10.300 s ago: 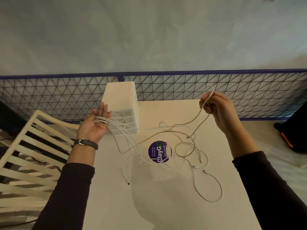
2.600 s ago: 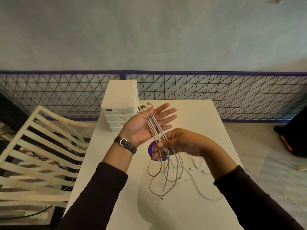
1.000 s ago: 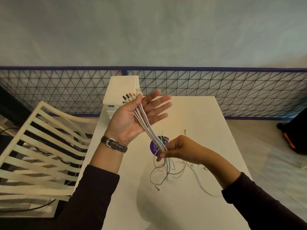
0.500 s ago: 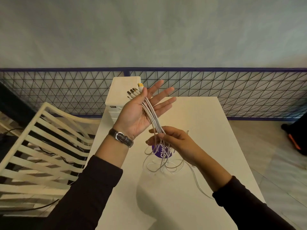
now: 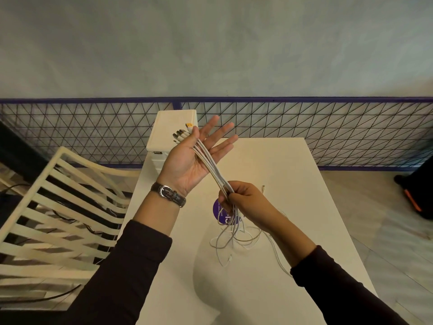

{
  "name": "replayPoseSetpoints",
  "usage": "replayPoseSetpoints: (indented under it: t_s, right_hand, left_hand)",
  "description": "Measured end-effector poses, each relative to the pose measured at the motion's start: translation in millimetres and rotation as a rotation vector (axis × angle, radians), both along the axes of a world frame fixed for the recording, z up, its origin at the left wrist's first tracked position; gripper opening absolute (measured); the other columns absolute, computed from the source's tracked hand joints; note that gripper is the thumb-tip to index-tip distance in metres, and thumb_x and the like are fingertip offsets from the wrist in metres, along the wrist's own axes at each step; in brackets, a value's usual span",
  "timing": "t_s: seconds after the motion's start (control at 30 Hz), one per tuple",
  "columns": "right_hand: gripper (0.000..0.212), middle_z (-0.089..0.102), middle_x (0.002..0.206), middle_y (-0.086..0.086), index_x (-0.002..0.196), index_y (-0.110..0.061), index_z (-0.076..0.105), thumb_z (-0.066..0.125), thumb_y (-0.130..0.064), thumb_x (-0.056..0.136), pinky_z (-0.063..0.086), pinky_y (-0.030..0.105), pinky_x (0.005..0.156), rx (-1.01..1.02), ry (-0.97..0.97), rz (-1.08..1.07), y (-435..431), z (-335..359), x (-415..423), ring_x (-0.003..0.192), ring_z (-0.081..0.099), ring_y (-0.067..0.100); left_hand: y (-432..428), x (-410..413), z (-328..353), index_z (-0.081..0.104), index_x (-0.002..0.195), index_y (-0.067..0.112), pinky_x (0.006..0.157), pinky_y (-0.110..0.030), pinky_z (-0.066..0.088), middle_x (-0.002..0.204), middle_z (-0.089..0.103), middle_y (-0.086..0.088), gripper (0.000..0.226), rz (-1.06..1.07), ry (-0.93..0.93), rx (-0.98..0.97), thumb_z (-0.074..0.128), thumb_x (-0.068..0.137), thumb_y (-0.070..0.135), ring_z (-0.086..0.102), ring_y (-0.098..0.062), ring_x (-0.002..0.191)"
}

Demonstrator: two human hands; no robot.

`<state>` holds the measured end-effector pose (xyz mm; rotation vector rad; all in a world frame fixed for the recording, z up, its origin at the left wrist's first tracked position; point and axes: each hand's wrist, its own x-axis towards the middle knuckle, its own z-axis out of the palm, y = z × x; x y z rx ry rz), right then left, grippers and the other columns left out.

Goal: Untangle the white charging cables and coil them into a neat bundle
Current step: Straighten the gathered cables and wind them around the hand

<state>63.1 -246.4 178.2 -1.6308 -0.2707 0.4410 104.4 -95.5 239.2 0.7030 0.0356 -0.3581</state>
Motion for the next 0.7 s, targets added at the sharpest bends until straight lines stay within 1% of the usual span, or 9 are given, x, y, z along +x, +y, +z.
replayPoseSetpoints:
  t_s: [0.1,0.17,0.27,0.4,0.5,0.57,0.63,0.7]
  right_hand:
    - [0.036,0.056,0.058,0.01,0.073,-0.009,0.061,0.032,0.012,0.077,0.046,0.022,0.053,0.023,0.019,0.066,-1,-4,1,0.051,0.051,0.02]
    - [0.039,0.062,0.06,0.009,0.079,-0.006,0.064,0.03,0.014,0.079,0.048,0.023,0.057,0.063,0.047,0.11,-3,-6,2,0.053,0.057,0.02]
    - [0.042,0.066,0.068,0.013,0.089,-0.001,0.064,0.027,0.017,0.084,0.053,0.026,0.063,0.128,0.087,0.147,-4,-3,4,0.06,0.064,0.021]
    - [0.035,0.065,0.078,0.019,0.095,0.001,0.064,0.03,0.008,0.089,0.055,0.028,0.068,0.173,0.105,0.165,-3,4,1,0.066,0.068,0.023]
    - [0.036,0.066,0.075,0.018,0.089,-0.002,0.065,0.031,0.009,0.091,0.056,0.029,0.067,0.133,0.094,0.132,0,5,3,0.064,0.068,0.024]
    - [0.036,0.065,0.071,0.019,0.081,-0.002,0.064,0.031,0.013,0.087,0.055,0.028,0.063,0.064,0.09,0.095,4,4,5,0.06,0.067,0.023]
    - [0.037,0.063,0.065,0.017,0.072,-0.003,0.061,0.032,0.017,0.081,0.054,0.026,0.059,-0.029,0.089,0.062,6,-1,8,0.055,0.065,0.02]
    - [0.034,0.062,0.059,0.012,0.067,-0.005,0.06,0.034,0.014,0.08,0.053,0.024,0.056,-0.169,0.077,0.028,6,-14,12,0.05,0.062,0.017]
  left_hand:
    - [9,6,0,0.053,0.125,0.009,0.098,-0.044,0.045,0.125,0.06,-0.017,0.048,0.027,0.012,-0.024,0.02,0.101,0.034,0.052,-0.037,0.121]
    - [12,9,-1,0.053,0.124,0.009,0.098,-0.044,0.046,0.125,0.06,-0.017,0.048,0.037,0.017,-0.037,0.019,0.101,0.034,0.051,-0.038,0.121]
    - [15,10,-2,0.053,0.124,0.008,0.097,-0.044,0.046,0.124,0.06,-0.018,0.048,0.044,0.018,-0.063,0.019,0.101,0.034,0.052,-0.038,0.121]
    - [17,10,-1,0.051,0.127,0.008,0.099,-0.045,0.043,0.125,0.06,-0.018,0.048,0.049,0.009,-0.093,0.019,0.102,0.034,0.05,-0.039,0.123]
    - [16,10,0,0.049,0.129,0.008,0.098,-0.045,0.044,0.125,0.059,-0.018,0.048,0.044,0.0,-0.101,0.02,0.101,0.034,0.05,-0.039,0.122]
    - [15,10,1,0.051,0.128,0.008,0.097,-0.045,0.046,0.123,0.061,-0.018,0.048,0.04,-0.005,-0.09,0.02,0.101,0.034,0.053,-0.039,0.12]
    - [17,11,4,0.053,0.124,0.007,0.096,-0.044,0.047,0.12,0.063,-0.018,0.049,0.049,-0.009,-0.088,0.019,0.101,0.034,0.055,-0.039,0.117]
    - [21,13,10,0.053,0.122,0.005,0.097,-0.045,0.046,0.116,0.065,-0.018,0.048,0.071,-0.031,-0.109,0.019,0.102,0.033,0.056,-0.039,0.115]
